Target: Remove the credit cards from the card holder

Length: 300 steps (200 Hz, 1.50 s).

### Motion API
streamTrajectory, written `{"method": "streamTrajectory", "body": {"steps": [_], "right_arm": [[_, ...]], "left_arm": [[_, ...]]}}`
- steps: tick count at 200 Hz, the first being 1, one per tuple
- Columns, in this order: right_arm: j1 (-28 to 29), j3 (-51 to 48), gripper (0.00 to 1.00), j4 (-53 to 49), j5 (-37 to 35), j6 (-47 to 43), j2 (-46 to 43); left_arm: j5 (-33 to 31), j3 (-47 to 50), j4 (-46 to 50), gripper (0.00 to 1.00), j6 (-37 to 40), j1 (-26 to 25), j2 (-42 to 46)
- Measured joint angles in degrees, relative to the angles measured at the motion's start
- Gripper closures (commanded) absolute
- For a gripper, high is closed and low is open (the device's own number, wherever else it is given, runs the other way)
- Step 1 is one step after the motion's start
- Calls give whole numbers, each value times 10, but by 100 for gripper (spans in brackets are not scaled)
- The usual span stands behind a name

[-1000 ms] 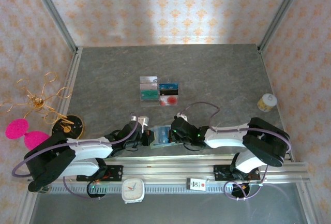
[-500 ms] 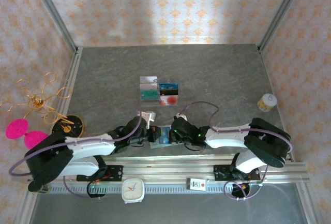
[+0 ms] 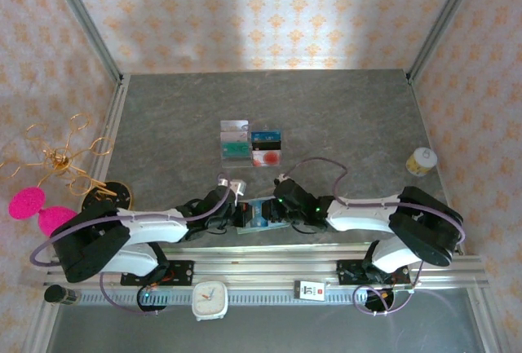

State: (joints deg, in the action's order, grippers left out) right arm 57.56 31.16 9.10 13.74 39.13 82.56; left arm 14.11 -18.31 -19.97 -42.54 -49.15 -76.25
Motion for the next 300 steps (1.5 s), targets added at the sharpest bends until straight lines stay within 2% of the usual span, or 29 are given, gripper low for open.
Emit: {"method": "streamTrajectory", "body": {"steps": [39, 66, 92, 118, 161, 189, 215, 275, 300], "right_arm": [[-2, 0, 71, 17, 18, 1, 26], [-2, -2, 75, 26, 22, 6, 29], [-5, -2, 67, 27, 20, 8, 26], [-20, -10, 67, 27, 29, 6, 15], [-27, -11, 78, 60, 62, 10, 38], [-28, -16, 95, 73, 69, 12, 43], [-29, -21, 97, 67, 59, 13, 17], [-74, -48, 100, -29, -10, -18, -132], [-74, -48, 100, -43, -14, -49, -210]], "left_arm": [[3, 1, -31, 100, 0, 0, -19], [5, 3, -44, 100, 0, 0, -25], [5, 8, -52, 100, -1, 0, -23], [5, 10, -53, 100, -1, 0, -21], [5, 10, -56, 100, -5, 0, -23], [6, 10, -57, 100, -5, 0, -23], [5, 11, -56, 100, -5, 0, -21], [5, 10, -49, 100, -4, 0, -16], [5, 9, -18, 67, 8, 0, 52]]}}
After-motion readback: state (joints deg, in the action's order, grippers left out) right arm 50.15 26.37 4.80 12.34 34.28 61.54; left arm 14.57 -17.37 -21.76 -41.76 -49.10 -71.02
